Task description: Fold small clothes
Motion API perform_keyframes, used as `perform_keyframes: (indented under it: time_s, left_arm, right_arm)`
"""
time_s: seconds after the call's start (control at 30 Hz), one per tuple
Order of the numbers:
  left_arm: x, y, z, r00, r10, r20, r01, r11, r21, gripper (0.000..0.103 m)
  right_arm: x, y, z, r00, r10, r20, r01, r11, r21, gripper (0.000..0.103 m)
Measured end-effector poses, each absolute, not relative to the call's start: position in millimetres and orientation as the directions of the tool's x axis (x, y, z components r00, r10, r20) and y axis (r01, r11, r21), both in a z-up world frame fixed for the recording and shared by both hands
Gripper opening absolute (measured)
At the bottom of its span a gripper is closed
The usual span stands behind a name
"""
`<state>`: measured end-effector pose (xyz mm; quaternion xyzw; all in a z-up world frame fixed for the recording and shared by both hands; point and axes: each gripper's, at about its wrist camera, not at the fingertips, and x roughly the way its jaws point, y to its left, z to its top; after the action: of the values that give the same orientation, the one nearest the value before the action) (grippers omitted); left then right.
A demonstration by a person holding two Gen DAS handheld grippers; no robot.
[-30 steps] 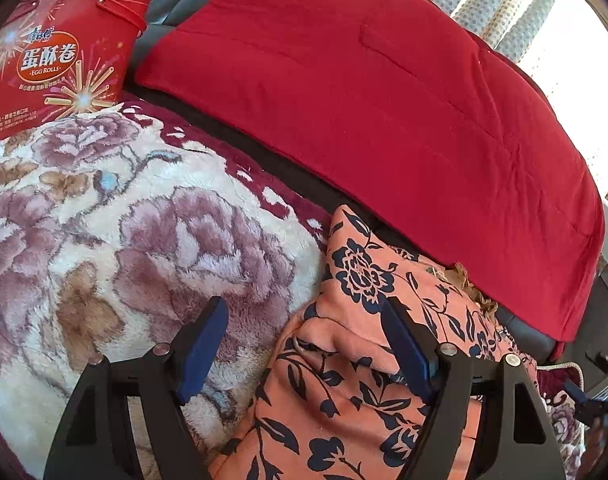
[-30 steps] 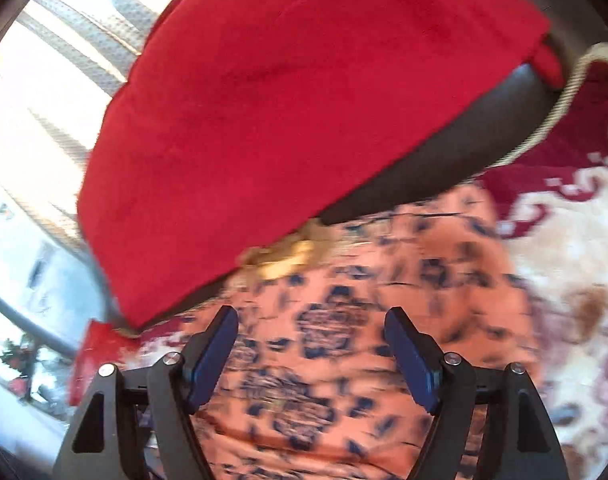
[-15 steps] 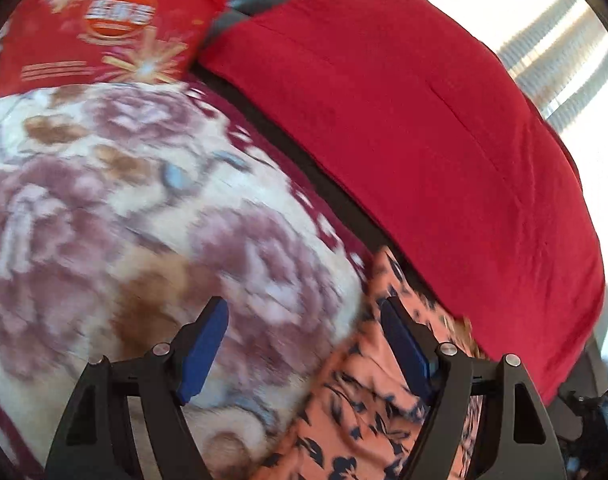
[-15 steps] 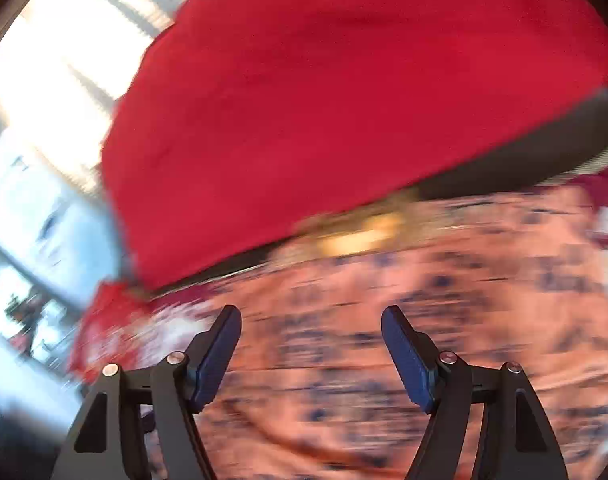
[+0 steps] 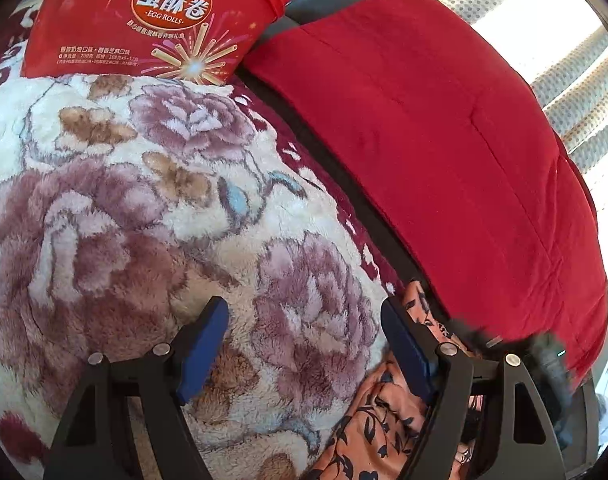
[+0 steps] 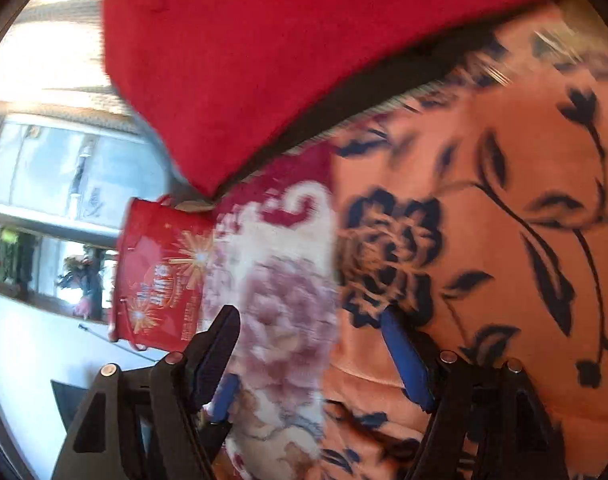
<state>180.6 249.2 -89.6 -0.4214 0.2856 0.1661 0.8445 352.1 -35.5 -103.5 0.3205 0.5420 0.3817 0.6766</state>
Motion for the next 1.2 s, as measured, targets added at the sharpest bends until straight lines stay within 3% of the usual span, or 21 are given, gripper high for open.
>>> perform_keyframes:
  time_s: [0.13, 0.23, 0.43, 0.5, 0.57, 0.67, 0.77, 0.93, 1.03, 1.2]
  left_arm:
    - [182, 253, -93, 0.783, 0.039, -0.621, -0.524, 0.58, -0.624, 0.079]
    - [186, 250, -94, 0.775, 0.035, -0.631, -0.522, 0.598, -0.608, 0.079]
    - [185, 245, -89, 0.782, 0.042, -0.622, -0.51, 0.618, -0.599, 0.079]
    - [189, 241, -91, 0.779, 0.025, -0.627, -0.501, 0.626, -0.598, 0.079]
    - [193, 236, -92, 0.772, 0.02, -0.635, -0.493, 0.65, -0.579, 0.079]
    - [194, 235, -90, 0.775, 0.025, -0.632, -0.488, 0.658, -0.573, 0.079]
    - [195, 234, -89, 0.774, 0.028, -0.632, -0.488, 0.662, -0.569, 0.079]
    - [195, 222, -85, 0.774, 0.02, -0.633, -0.463, 0.7, -0.544, 0.079]
    - [191, 210, -79, 0.782, 0.01, -0.624, -0.425, 0.741, -0.521, 0.079]
    - [165, 185, -64, 0.817, 0.02, -0.576, -0.337, 0.827, -0.45, 0.079]
  right_arm:
    - [371, -16, -99, 0.146, 0.893, -0.426, -0.178, 0.447, 0.877, 0.083]
    - [380, 1, -142, 0.087, 0.833, -0.546, -0.081, 0.552, 0.83, 0.083]
    - [396, 9, -109, 0.168, 0.875, -0.453, -0.158, 0.478, 0.864, 0.084]
    - [413, 13, -123, 0.177, 0.854, -0.489, -0.132, 0.513, 0.848, 0.088]
    - [425, 15, -147, 0.157, 0.821, -0.549, -0.056, 0.562, 0.825, 0.086]
    - [404, 9, -126, 0.22, 0.847, -0.483, -0.106, 0.513, 0.852, 0.087]
    - [356, -11, -98, 0.241, 0.858, -0.453, -0.195, 0.5, 0.844, 0.087]
    - [232, -89, -64, 0.335, 0.787, -0.518, -0.311, 0.612, 0.728, 0.087]
    - [157, -176, -52, 0.434, 0.711, -0.553, -0.276, 0.689, 0.67, 0.087]
    - [19, -319, -31, 0.628, 0.468, -0.622, -0.121, 0.848, 0.516, 0.087]
